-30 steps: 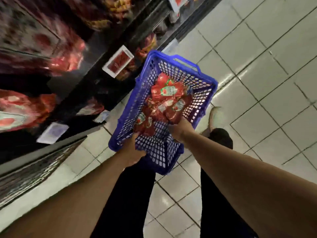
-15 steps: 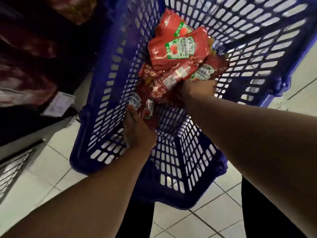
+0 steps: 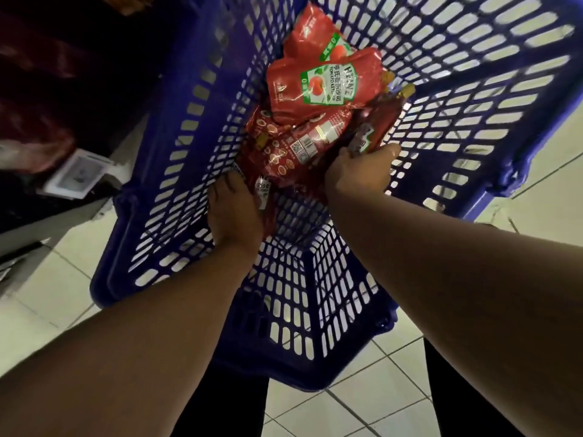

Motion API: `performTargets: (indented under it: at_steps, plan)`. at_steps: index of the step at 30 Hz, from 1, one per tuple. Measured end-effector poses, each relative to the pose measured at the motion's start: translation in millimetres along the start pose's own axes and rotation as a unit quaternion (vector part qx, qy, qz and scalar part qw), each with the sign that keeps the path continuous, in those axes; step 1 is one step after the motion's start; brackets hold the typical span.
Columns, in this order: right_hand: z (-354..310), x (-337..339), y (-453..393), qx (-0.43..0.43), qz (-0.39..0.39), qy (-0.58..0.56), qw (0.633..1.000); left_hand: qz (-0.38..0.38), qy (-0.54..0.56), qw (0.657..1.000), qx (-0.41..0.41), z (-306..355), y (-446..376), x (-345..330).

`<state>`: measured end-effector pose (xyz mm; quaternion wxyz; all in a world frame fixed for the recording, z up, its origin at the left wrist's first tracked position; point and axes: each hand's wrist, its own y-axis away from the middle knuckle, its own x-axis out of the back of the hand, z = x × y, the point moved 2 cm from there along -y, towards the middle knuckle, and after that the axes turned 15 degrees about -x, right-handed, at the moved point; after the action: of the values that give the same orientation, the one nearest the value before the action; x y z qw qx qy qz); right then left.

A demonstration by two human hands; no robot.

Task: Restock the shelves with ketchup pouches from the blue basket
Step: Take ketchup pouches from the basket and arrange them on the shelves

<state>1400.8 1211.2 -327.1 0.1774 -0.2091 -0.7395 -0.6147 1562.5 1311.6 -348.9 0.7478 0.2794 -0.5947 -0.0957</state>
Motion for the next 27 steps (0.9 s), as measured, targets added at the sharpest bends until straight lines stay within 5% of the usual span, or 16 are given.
performTargets:
  at_steps: [3, 9, 13, 19, 20, 25, 27]
  plan:
    - [8.4, 18.8, 12.1, 0.059, -0.009, 0.043, 0.997, 0.000, 0.059, 0.998, 0.016, 2.8, -4.7, 13.9]
    - [1.2, 51.1, 58.9, -0.086, -0.217, 0.066, 0.970, -0.068, 0.305, 0.947, 0.073, -6.6, 10.0, 72.3]
    - [-13.1, 99.4, 113.7, -0.158, -0.321, 0.054, 0.932, -0.093, 0.536, 0.835, 0.078, 19.4, 46.7, 152.1]
    - [-61.7, 183.7, 218.3, -0.121, -0.464, 0.036, 0.877, -0.103, 0.790, 0.590, 0.135, 76.6, 112.7, 307.9]
    - [-75.0, 197.2, 237.5, -0.101, -0.469, 0.034, 0.877, -0.102, 0.803, 0.575, 0.121, 87.6, 122.3, 337.3]
    - [-146.0, 266.4, 337.1, 0.004, -0.486, 0.082, 0.870, -0.070, 0.699, 0.707, 0.083, 136.6, 181.6, 456.9]
    - [-168.6, 291.3, 369.8, 0.049, -0.497, 0.108, 0.860, -0.052, 0.680, 0.724, 0.106, 153.5, 204.1, 496.0]
